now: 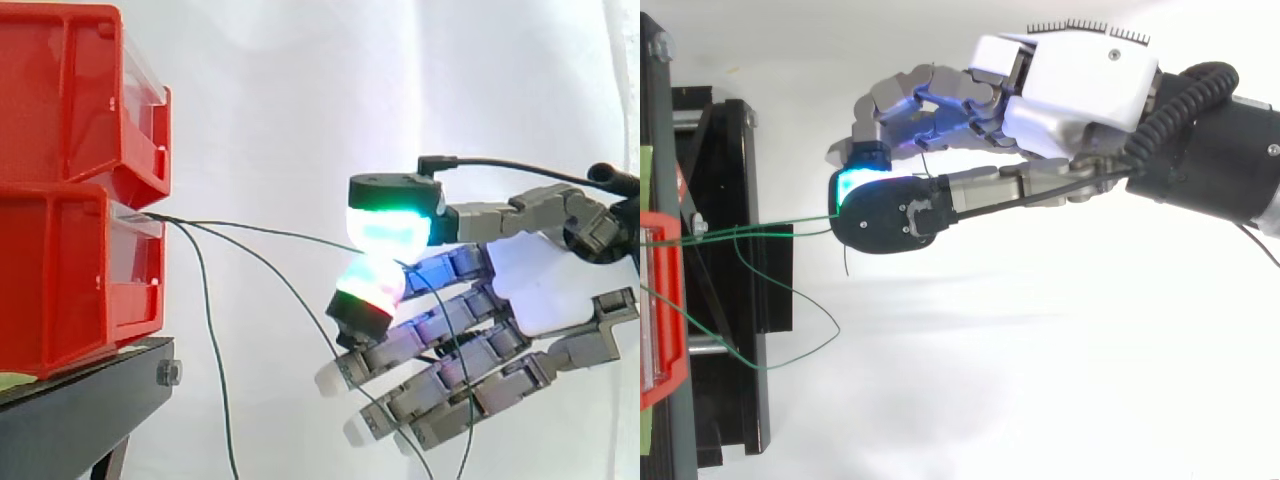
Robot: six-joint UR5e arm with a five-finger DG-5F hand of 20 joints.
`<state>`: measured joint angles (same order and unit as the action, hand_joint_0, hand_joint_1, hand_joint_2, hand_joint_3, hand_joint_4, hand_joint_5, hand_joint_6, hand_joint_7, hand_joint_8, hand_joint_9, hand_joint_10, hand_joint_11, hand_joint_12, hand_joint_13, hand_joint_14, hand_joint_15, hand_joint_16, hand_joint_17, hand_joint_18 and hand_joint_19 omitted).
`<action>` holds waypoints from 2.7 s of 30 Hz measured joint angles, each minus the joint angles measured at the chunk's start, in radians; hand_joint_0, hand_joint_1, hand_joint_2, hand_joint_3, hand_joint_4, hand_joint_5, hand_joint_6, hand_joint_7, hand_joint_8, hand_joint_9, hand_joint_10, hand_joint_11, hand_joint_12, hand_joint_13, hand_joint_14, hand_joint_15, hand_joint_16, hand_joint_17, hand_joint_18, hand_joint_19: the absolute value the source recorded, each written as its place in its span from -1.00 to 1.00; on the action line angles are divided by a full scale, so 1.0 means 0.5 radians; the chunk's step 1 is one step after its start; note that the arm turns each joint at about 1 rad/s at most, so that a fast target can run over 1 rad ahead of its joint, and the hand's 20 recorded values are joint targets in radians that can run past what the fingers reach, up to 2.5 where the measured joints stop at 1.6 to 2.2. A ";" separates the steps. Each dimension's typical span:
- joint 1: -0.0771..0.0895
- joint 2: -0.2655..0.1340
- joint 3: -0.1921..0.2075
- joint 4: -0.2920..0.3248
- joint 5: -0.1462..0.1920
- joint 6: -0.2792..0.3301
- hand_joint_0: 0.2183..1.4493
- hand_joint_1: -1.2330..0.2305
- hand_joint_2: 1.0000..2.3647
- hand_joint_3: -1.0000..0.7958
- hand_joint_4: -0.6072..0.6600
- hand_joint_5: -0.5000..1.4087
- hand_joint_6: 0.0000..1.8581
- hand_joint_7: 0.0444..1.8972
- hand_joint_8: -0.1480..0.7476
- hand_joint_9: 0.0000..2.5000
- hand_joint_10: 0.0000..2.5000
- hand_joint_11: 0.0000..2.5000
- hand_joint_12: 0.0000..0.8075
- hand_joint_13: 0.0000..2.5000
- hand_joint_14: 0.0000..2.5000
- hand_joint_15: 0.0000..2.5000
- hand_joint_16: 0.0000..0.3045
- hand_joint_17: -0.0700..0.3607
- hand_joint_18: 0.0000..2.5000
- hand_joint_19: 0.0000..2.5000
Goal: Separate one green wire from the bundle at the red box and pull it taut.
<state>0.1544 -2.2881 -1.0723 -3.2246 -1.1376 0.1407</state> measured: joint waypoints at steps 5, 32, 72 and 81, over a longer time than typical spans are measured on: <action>0.004 0.000 -0.087 0.045 0.000 0.006 -0.29 -0.50 -0.99 -0.06 -0.54 -0.64 -0.08 0.35 -0.37 -0.62 -1.00 -1.00 -0.25 -0.81 -1.00 -0.98 -0.69 -0.19 -1.00 -0.97; 0.023 -0.001 -0.319 0.681 0.005 -0.005 -0.29 -0.49 -0.98 -0.04 -0.47 -0.64 -0.07 0.35 -0.32 -0.58 -1.00 -0.97 -0.22 -0.77 -1.00 -0.95 -0.69 -0.17 -0.95 -0.93; 0.024 -0.001 -0.320 0.679 0.008 -0.005 -0.32 -0.47 -0.99 -0.01 -0.44 -0.64 -0.07 0.35 -0.36 -0.55 -1.00 -0.95 -0.39 -0.82 -1.00 -0.94 -0.85 -0.43 -1.00 -0.83; 0.024 -0.001 -0.319 0.678 0.008 -0.005 -0.32 -0.47 -0.99 -0.01 -0.44 -0.64 -0.07 0.34 -0.37 -0.56 -1.00 -0.94 -0.40 -0.82 -1.00 -0.94 -0.85 -0.44 -1.00 -0.83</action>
<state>0.1664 -2.2887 -1.2320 -2.8854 -1.1336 0.1381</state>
